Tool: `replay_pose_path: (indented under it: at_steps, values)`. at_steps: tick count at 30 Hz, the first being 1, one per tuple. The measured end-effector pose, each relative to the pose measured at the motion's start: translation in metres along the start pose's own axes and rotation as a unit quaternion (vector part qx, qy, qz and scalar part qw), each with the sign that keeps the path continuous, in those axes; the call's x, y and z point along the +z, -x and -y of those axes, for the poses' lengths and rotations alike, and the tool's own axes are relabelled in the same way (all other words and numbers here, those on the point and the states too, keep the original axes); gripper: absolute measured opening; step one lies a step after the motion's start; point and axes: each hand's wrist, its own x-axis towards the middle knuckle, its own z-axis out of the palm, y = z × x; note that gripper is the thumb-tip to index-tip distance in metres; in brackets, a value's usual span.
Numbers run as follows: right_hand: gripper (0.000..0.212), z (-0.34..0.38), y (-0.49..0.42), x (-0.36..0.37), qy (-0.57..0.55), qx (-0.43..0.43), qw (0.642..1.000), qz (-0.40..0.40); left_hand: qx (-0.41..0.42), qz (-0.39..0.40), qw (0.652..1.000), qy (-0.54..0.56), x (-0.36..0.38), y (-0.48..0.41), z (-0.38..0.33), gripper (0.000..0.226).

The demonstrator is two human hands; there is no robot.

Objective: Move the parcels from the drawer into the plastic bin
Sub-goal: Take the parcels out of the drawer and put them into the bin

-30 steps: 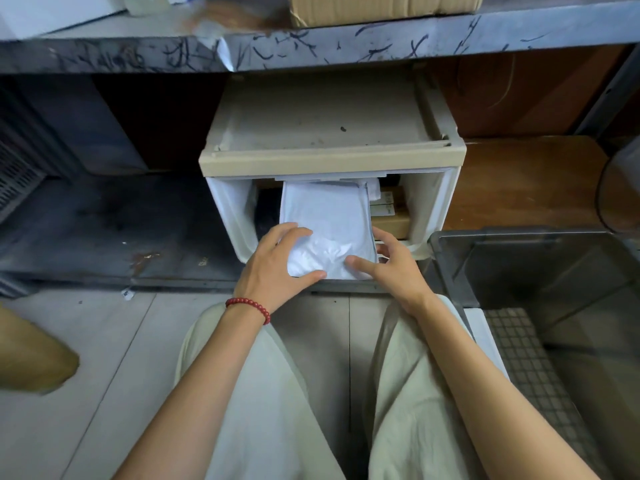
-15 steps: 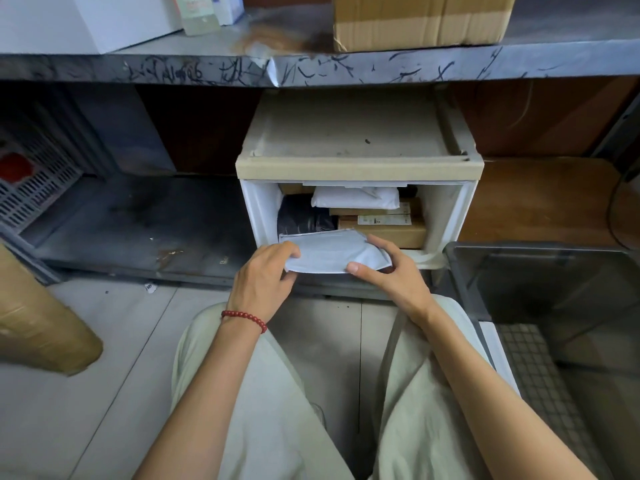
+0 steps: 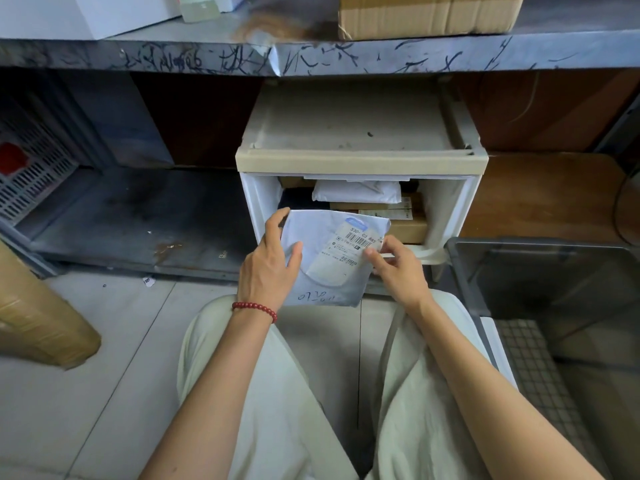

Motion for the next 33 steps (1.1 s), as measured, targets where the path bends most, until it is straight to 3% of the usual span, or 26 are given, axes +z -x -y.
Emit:
replay_pose_path:
  at_steps: [5, 8, 14, 18, 22, 27, 33]
  values:
    - [0.013, -0.003, -0.001, -0.002, -0.035, -0.003, 0.998, -0.045, 0.022, 0.081, 0.996, -0.003, 0.010, 0.002, 0.006, 0.092]
    - [0.009, 0.003, -0.002, -0.002, -0.067, -0.010, 0.995, -0.071, 0.012, 0.119, 0.993, -0.015, 0.018, -0.004, 0.001, 0.103]
    - [0.005, 0.022, -0.014, -0.044, -0.090, -0.033, 0.988, -0.121, 0.041, 0.129, 0.991, -0.016, 0.043, -0.037, -0.057, 0.089]
    - [0.024, 0.027, -0.018, -0.098, -0.071, -0.032, 0.984, -0.158, 0.126, 0.123, 0.982, -0.061, 0.066, -0.056, -0.115, 0.092]
    - [0.031, 0.016, -0.007, -0.159, -0.051, -0.025, 0.976, -0.212, 0.182, 0.158, 0.970, -0.032, 0.096, -0.059, -0.174, 0.097]
    - [0.033, -0.014, 0.025, -0.221, -0.053, 0.030, 0.960, -0.274, 0.237, 0.214, 0.947, 0.014, 0.143, -0.035, -0.236, 0.094]
    - [0.054, -0.072, 0.072, -0.258, -0.065, 0.133, 0.947, -0.284, 0.203, 0.261, 0.938, 0.101, 0.194, -0.001, -0.280, 0.103]
